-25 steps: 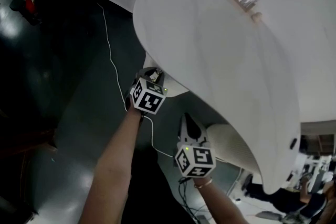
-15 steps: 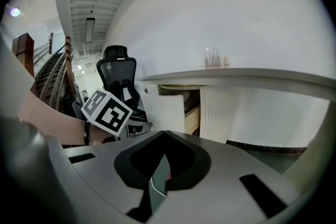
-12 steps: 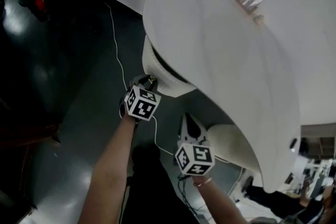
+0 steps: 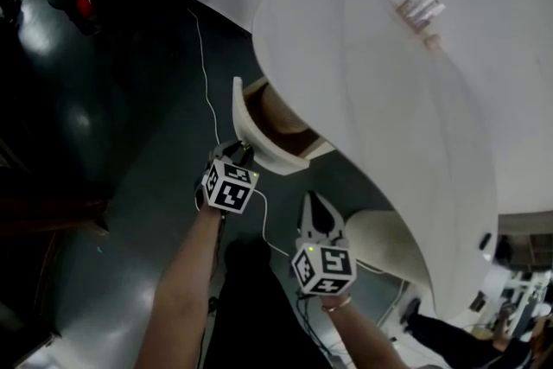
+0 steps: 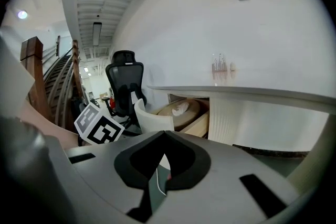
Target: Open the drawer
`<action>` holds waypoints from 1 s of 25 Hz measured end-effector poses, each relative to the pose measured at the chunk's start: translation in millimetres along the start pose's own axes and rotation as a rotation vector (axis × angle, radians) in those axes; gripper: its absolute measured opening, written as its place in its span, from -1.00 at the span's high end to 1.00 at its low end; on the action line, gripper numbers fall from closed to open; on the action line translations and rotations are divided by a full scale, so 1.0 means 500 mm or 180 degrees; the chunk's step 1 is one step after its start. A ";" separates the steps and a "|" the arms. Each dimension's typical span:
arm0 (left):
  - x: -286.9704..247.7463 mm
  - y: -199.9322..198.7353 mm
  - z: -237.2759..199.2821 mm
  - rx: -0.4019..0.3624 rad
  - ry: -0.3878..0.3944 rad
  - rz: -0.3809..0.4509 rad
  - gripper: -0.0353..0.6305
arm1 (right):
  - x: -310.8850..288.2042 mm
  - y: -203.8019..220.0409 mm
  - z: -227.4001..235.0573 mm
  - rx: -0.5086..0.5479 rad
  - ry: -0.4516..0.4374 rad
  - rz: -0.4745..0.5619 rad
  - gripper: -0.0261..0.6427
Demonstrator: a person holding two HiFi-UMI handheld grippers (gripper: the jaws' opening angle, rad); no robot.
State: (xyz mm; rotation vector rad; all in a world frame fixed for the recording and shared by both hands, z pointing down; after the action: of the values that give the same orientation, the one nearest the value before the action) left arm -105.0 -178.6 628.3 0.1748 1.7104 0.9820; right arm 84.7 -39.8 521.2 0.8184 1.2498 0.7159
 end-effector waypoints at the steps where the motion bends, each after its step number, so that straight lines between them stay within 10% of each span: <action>1: 0.006 0.006 -0.002 0.0017 -0.0016 -0.0014 0.59 | 0.004 -0.003 -0.003 0.0014 -0.0027 0.0023 0.91; 25: 0.106 0.126 -0.033 0.0219 -0.0257 -0.0245 0.60 | 0.061 -0.049 -0.057 0.0392 -0.0608 0.0300 0.91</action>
State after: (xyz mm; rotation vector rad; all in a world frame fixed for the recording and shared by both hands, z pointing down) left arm -161.8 -116.7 633.1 0.1897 1.6658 0.8493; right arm 62.9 -23.3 481.0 1.0283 1.0967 0.6245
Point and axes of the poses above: the fingertips, and each gripper's own axes: x backward along the fingers, z to its right, y out of its underside, the point moved 10 cm from there along x, backward along the fingers, and after that the axes turned 3 degrees about -z, right-handed, at the moved point
